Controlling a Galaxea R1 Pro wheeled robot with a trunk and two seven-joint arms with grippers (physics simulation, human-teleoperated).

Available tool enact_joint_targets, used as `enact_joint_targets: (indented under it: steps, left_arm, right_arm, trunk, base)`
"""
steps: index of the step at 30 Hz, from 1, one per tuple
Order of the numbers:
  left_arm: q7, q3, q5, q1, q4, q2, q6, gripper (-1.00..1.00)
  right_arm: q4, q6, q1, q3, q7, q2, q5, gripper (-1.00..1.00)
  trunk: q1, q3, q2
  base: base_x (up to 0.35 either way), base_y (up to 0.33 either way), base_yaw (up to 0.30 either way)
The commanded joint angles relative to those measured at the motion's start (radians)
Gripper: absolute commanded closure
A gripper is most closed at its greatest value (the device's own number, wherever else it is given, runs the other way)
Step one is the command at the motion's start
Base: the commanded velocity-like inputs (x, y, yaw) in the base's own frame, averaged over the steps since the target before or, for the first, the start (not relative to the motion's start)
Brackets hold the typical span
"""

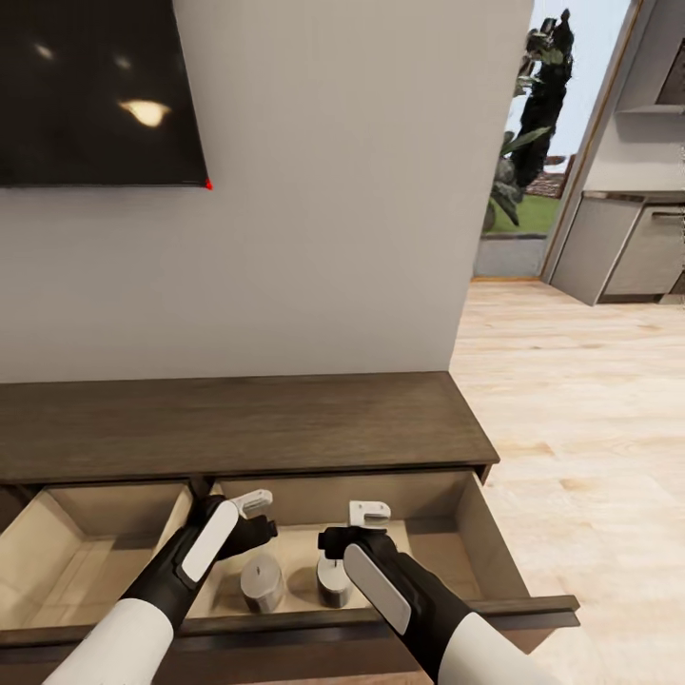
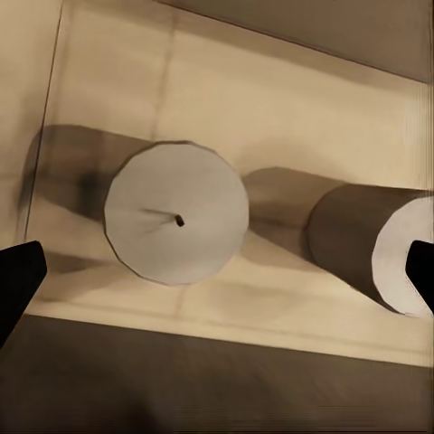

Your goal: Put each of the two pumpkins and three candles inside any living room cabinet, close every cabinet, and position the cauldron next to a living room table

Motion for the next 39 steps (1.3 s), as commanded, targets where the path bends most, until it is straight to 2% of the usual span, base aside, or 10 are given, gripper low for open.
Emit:
enact_joint_targets:
  steps: [1, 24, 39]
  left_arm:
    - [0.01, -0.003, 0.011, -0.001, -0.001, 0.0, 0.006, -1.0]
    - [0.01, -0.003, 0.011, 0.0, -0.002, -0.004, 0.022, -1.0]
    - [0.01, -0.003, 0.011, 0.0, -0.002, -0.002, 0.023, -1.0]
  right_arm:
    - [-0.001, 0.002, -0.001, 0.002, -0.008, -0.001, -0.007, -1.0]
    - [-0.005, 0.007, -0.001, -0.001, -0.008, -0.003, -0.009, -1.0]
    - [-0.024, 0.011, -0.001, -0.002, -0.008, -0.005, -0.011, -1.0]
  trunk:
    - [-0.001, 0.003, 0.0]
    - [-0.011, 0.092, 0.005]
    - [-0.068, 0.137, 0.11]
  base:
    - [-0.005, 0.0, 0.0]
    - [-0.01, 0.0, 0.0]
    - [0.0, 0.0, 0.0]
